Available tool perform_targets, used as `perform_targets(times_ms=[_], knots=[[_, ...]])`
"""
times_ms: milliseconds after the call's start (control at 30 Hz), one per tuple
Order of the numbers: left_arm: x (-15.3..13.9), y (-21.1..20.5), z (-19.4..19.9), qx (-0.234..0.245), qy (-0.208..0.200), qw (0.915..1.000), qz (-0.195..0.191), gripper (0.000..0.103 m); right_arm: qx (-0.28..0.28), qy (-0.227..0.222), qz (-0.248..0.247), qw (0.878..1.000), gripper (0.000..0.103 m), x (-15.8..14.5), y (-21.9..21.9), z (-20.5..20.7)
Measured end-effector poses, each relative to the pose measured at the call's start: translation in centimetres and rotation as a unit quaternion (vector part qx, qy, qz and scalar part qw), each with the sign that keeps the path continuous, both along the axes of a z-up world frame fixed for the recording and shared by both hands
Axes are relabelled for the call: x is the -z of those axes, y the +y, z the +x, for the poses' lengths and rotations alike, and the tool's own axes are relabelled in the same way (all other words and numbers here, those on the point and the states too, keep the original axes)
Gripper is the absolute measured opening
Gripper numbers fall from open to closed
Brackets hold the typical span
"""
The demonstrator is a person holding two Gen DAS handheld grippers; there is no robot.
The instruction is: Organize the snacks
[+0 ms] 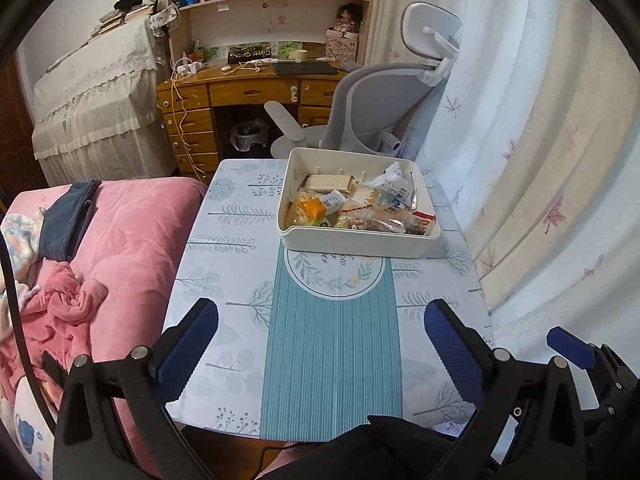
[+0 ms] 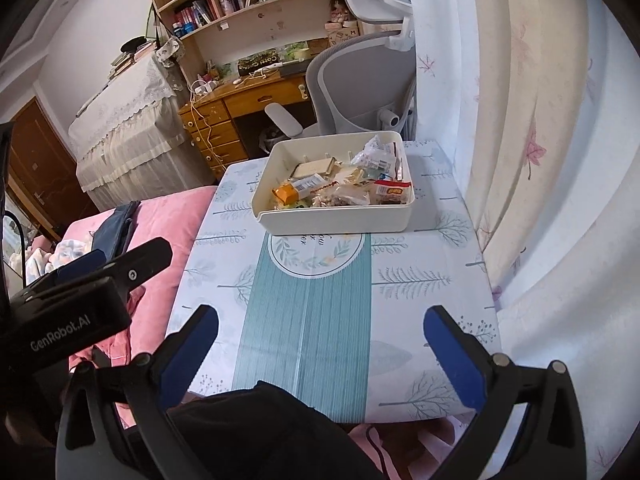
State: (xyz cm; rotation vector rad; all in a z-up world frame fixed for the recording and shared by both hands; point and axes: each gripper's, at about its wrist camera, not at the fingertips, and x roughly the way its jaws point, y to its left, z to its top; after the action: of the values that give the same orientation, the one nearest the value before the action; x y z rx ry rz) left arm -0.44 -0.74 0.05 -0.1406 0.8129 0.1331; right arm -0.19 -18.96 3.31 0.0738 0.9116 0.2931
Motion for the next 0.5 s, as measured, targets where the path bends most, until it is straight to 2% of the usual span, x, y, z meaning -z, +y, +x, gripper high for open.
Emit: perform_targets(times_ms=[500], knots=[[0.84,-0.65,0.10,0.002,0.017,0.9998,-0.003,0.102,-0.001,0.033,-0.009,0.999,0.103,1.05,0.03,0.14]])
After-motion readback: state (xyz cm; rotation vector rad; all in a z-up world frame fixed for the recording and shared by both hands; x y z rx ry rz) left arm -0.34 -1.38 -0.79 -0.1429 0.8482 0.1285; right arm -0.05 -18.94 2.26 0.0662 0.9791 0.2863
